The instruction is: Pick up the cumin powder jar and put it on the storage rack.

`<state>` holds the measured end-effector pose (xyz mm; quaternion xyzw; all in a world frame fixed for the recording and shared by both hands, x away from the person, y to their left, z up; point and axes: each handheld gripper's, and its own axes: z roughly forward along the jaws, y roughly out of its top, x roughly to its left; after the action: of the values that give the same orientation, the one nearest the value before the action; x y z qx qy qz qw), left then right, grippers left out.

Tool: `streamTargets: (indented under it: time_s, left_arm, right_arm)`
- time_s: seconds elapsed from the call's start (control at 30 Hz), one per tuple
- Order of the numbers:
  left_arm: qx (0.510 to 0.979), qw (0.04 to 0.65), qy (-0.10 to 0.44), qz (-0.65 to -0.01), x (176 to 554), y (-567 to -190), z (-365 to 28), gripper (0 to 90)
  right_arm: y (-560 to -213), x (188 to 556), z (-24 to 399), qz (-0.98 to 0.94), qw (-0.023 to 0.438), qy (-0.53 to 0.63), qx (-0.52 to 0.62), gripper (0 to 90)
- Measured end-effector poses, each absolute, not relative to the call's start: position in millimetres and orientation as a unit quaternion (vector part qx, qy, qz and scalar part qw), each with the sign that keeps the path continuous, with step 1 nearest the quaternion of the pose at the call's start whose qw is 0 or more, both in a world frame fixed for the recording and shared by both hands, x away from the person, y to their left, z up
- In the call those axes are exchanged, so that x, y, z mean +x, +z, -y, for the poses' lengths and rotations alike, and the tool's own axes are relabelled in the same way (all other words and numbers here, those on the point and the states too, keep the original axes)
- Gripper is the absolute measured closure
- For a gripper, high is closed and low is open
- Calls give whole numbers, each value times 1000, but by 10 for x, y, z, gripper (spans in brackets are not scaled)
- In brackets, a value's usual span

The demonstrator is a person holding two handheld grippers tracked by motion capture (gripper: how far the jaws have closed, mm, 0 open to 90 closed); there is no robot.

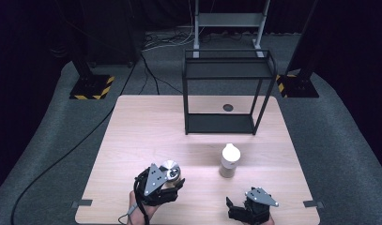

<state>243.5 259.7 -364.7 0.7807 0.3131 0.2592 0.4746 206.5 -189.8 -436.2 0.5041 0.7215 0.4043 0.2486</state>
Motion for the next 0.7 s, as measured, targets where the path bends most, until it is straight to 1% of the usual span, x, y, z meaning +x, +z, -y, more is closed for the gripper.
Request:
streamTargets:
  time_s: [0.23, 0.7]
  left_arm:
    - [782, 482, 255, -303, 2586, -3584, -2566, 306]
    - [788, 477, 253, -296, 2836, -3487, -2522, 307]
  right_arm:
    - [-4366, 2064, 1914, -721, 249, 404, 505, 0]
    - [-4366, 2061, 1927, -720, 250, 405, 506, 0]
